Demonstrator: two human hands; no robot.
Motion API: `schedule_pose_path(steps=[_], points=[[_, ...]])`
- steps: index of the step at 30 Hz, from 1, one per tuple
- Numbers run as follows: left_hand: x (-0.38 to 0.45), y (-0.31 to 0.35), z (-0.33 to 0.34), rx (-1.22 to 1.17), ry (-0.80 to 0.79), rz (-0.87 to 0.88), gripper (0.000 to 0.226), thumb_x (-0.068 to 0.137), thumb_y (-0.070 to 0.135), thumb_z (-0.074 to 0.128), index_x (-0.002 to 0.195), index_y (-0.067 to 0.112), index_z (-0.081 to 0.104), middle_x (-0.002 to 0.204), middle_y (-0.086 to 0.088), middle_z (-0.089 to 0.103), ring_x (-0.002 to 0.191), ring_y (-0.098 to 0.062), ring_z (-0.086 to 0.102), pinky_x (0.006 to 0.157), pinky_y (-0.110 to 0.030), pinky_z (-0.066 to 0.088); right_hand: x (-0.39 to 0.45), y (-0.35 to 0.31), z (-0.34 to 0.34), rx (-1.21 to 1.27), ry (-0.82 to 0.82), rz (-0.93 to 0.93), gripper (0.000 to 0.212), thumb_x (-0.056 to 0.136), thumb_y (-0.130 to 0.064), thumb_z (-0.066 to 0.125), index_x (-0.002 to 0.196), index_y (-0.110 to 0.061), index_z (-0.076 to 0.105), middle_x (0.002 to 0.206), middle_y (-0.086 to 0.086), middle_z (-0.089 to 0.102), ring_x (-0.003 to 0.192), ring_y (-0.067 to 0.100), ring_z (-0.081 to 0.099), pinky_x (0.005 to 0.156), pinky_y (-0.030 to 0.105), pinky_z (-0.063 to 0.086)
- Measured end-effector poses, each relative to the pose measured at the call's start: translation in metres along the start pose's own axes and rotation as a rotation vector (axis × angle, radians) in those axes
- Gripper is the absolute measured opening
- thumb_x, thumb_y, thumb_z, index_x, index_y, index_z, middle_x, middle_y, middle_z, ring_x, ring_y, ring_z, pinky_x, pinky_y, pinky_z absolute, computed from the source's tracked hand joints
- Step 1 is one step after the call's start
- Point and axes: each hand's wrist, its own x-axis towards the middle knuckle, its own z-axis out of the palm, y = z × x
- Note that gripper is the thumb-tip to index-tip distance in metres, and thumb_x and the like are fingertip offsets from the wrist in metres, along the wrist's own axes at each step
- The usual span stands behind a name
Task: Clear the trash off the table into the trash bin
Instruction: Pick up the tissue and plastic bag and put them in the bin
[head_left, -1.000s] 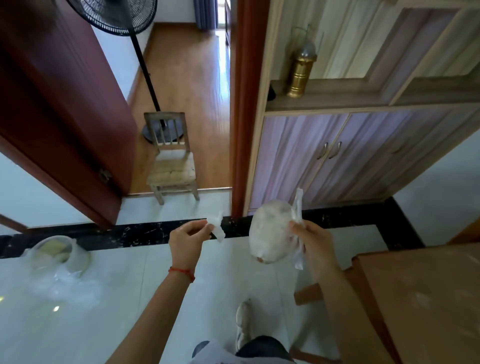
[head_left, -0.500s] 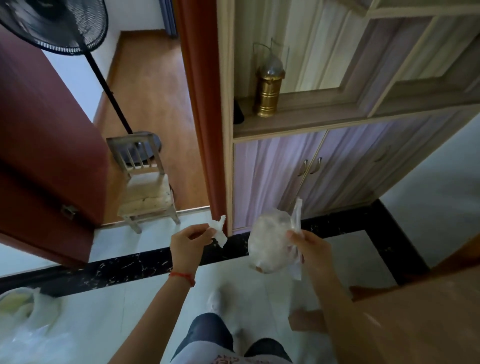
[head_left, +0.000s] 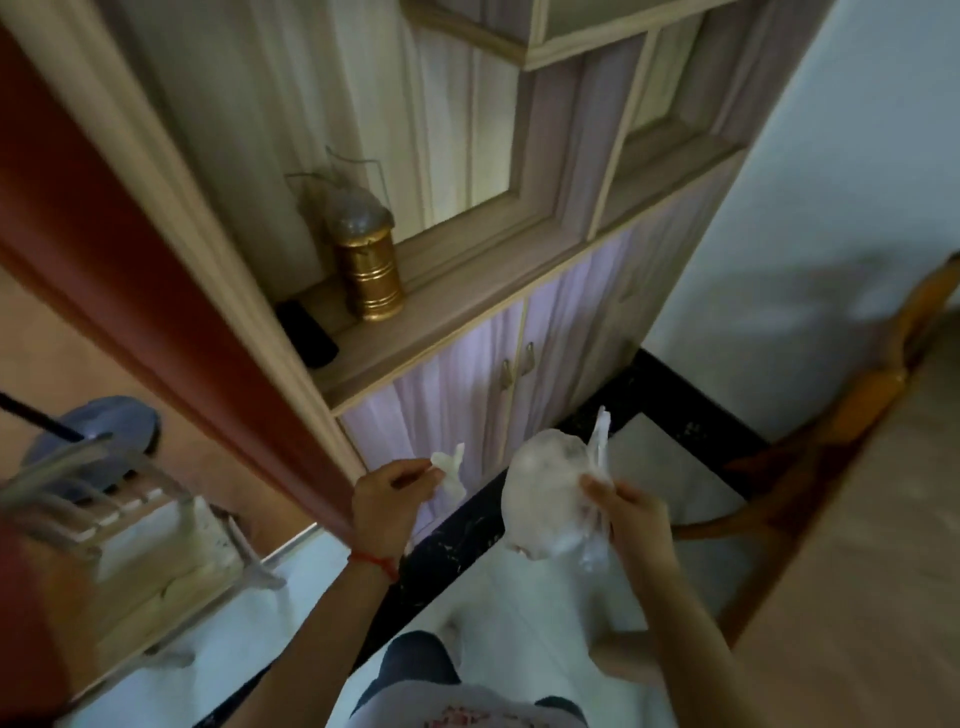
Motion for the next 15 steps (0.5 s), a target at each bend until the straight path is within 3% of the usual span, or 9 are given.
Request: schedule_pose_path(steps=[2,4,8,11,15], points=[[0.021,0.009,0.015,0.065,-0.092,0.031,0.007,0.077,0.005,0.069,0.075,0.012,0.071,0.058,0.01,0.067,0.057,-0.005,0.061,0.054,-0.008,0.047,0.006,-0.001,-0.007,0.023,0.08,0.005,0.017,0.081,-0.014,0.067,0.073,0.001,0.064,0.067,0.02,0.062,0.063,0.029,0.058,0.064,0.039,0.05],[0.037,0.016,0.035,0.121,-0.178,0.062,0.005,0.077,0.007,0.069,0.076,0.01,0.072,0.062,0.006,0.068,0.06,-0.007,0.061,0.055,-0.007,0.047,0.009,0.001,-0.017,0.063,0.155,0.02,0.018,0.081,-0.015,0.067,0.082,0.003,0.065,0.076,0.022,0.066,0.068,0.032,0.063,0.069,0.043,0.054],[0.056,0.036,0.081,0.155,-0.339,0.071,0.006,0.076,0.004,0.068,0.074,0.009,0.072,0.065,-0.003,0.068,0.064,-0.012,0.061,0.064,-0.02,0.051,0.013,0.003,-0.041,0.137,0.301,0.041,0.013,0.082,-0.014,0.065,0.085,-0.001,0.066,0.081,0.017,0.069,0.07,0.026,0.067,0.065,0.03,0.057],[0.065,0.051,0.119,0.168,-0.439,0.105,0.014,0.074,0.004,0.069,0.066,0.016,0.071,0.052,0.01,0.066,0.054,0.0,0.06,0.054,-0.01,0.048,0.018,0.0,-0.062,0.199,0.412,0.052,0.012,0.083,-0.01,0.064,0.085,0.002,0.067,0.074,0.014,0.067,0.062,0.019,0.064,0.052,0.017,0.052],[0.074,0.072,0.175,0.144,-0.534,0.106,0.013,0.075,-0.002,0.067,0.07,0.01,0.07,0.046,0.016,0.063,0.047,0.008,0.056,0.049,-0.002,0.041,0.036,-0.004,-0.093,0.237,0.528,0.059,0.011,0.083,-0.012,0.065,0.08,-0.002,0.067,0.069,0.009,0.067,0.058,0.017,0.064,0.049,0.016,0.05]])
